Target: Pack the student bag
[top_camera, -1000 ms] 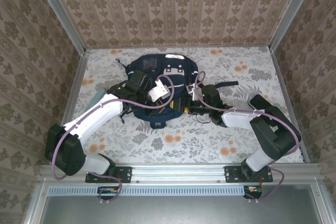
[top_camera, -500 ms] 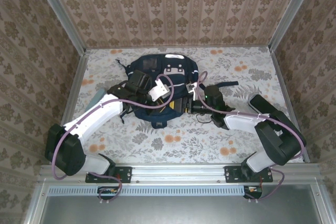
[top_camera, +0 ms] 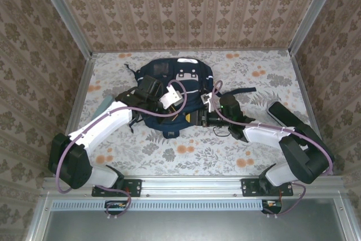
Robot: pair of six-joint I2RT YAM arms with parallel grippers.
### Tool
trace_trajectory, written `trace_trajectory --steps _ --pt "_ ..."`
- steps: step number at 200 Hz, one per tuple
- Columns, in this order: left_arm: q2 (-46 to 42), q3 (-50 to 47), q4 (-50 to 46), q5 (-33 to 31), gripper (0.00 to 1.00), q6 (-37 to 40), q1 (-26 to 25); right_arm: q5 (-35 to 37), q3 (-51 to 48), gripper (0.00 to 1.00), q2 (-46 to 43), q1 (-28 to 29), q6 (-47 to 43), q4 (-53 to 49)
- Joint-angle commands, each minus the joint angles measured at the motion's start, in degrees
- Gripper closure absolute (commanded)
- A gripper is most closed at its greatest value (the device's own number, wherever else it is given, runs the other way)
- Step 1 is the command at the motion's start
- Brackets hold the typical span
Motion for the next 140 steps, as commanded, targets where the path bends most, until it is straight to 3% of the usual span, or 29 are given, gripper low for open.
trace_trajectory --steps 1,31,85,140 --pt "-1.17 0.91 3.64 3.98 1.0 -1.02 0.13 1.38 1.91 0.59 -1.29 0.83 -3.54 -3.62" --pt "-1.02 1.0 3.59 4.65 1.0 -1.03 0.13 2.54 3.14 0.59 -1.31 1.89 -6.37 -6.95" --pt "-0.91 1.22 3.15 5.27 1.0 -1.13 0.13 10.94 8.98 0.63 -1.99 4.76 -15.64 -20.51" --pt "-1.19 0.82 3.22 3.08 1.0 -1.17 0.13 16.68 9.47 0.8 -5.44 5.35 -17.92 -25.04"
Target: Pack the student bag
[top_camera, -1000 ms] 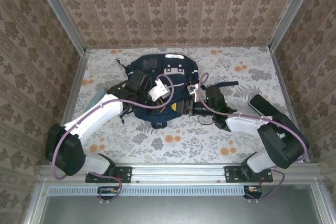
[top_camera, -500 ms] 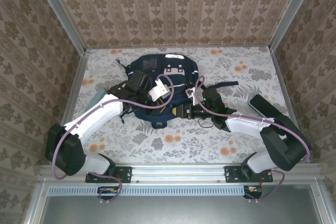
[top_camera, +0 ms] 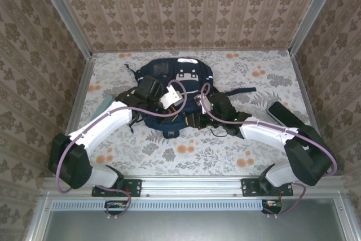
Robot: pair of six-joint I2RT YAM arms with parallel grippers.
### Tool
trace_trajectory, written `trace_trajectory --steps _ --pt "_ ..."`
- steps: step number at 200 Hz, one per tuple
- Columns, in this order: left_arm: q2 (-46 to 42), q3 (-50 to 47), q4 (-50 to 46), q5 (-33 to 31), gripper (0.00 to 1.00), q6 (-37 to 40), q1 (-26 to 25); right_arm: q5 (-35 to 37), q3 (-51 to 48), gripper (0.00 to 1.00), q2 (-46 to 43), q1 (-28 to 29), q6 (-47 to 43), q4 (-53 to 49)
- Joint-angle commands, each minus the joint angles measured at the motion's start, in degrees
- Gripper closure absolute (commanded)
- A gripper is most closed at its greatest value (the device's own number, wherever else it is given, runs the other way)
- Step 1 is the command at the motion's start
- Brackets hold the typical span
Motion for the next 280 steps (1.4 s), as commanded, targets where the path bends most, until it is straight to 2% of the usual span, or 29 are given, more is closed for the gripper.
trace_trajectory --steps 1,78,135,180,211,241,280 --pt "-1.18 0.73 3.26 2.62 1.0 -1.19 0.13 4.73 1.02 0.8 -4.01 0.49 -2.45 -3.88" --pt "-2.88 -1.58 4.48 0.06 1.0 -1.69 0.48 16.01 -2.05 1.0 -12.02 -0.49 -1.0 -13.66" --pt "-4.58 -2.48 3.87 -1.65 1.0 -2.05 0.74 25.98 1.18 1.0 -9.6 -2.95 3.83 -21.81" --pt "-7.15 -4.03 3.38 -3.4 1.0 -3.53 0.74 31.4 5.31 1.0 -4.44 -7.44 6.71 -24.92" --pt "-9.54 -5.92 4.68 -3.56 1.0 -4.45 0.81 31.86 8.63 1.0 2.31 -11.91 8.04 -23.88" --pt "-10.31 -6.81 5.19 -2.89 1.0 -4.62 0.81 28.88 12.24 1.0 8.59 -15.43 8.48 -21.05" --pt "-10.31 -7.17 5.45 -1.67 1.0 -4.62 0.92 25.63 17.14 1.0 15.21 -17.3 8.62 -19.13"
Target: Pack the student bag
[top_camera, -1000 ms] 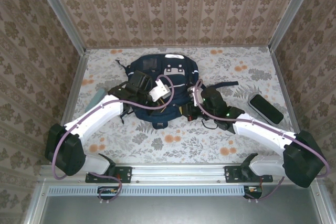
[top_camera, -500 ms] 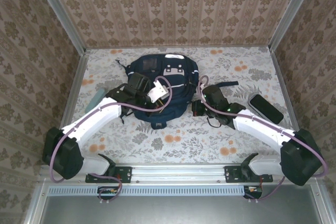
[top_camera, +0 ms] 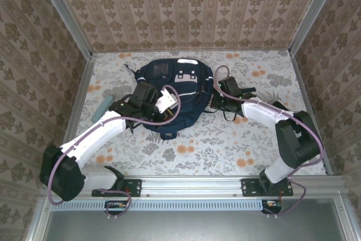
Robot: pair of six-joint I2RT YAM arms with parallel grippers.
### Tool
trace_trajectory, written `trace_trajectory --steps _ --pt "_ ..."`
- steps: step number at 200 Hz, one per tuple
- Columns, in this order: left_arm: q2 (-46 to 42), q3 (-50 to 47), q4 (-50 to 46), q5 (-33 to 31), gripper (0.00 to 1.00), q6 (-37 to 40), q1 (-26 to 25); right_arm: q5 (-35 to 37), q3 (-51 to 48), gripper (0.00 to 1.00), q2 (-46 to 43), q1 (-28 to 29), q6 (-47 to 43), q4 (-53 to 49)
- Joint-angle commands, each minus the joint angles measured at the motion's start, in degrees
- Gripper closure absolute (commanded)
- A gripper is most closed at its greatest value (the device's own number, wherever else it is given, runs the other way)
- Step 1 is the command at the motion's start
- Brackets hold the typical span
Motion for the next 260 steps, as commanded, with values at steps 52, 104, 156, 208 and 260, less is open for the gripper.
trace_trajectory --steps 52,104,156,208,260 --pt "-3.46 0.43 1.19 5.22 0.71 -4.1 0.81 1.03 0.38 1.0 -0.51 -2.83 1.45 -0.42" --pt "-4.31 2.72 5.02 1.79 0.17 -12.54 0.55 2.29 -10.16 1.0 -12.02 -4.44 1.04 -7.93" --pt "5.85 11.4 1.88 -12.11 0.13 -16.77 -6.38 -1.12 -12.88 0.25 -22.31 -5.78 0.37 -10.88" --pt "17.95 20.29 -3.87 -23.44 0.13 -14.74 -16.96 -3.15 -14.01 0.04 -27.97 -7.45 1.13 -11.42" --pt "28.84 26.24 -7.29 -28.92 0.19 -8.02 -24.78 -6.82 -15.49 0.04 -29.34 -10.91 2.08 -10.92"
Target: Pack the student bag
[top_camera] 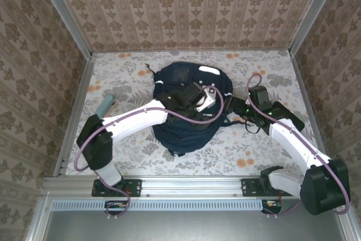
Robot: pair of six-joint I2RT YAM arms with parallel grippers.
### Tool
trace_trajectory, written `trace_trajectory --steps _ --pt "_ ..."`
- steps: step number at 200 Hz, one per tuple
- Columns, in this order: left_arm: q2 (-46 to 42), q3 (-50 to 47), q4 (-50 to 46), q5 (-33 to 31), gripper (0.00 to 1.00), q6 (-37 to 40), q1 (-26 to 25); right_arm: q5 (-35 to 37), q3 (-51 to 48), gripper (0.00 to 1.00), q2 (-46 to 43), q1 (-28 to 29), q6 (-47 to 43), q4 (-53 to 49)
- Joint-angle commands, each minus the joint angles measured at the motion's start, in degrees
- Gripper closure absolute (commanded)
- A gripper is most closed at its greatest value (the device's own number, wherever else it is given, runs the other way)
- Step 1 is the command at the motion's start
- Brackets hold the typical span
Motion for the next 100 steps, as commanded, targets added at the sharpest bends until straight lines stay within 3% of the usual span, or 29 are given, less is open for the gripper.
trace_trajectory --steps 1,51,100 --pt "3.28 2.65 -4.05 -4.28 0.19 5.01 -2.41 -2.65 -1.4 0.04 -1.1 -1.02 0.81 -1.39" --pt "8.33 4.72 -4.57 -8.61 0.35 7.75 -2.62 -3.46 -3.11 0.04 -1.67 -1.94 1.45 -0.82" --pt "8.12 4.46 -4.87 -8.79 0.73 9.42 -1.28 -4.16 -3.68 0.04 -1.45 -1.94 0.95 -0.25"
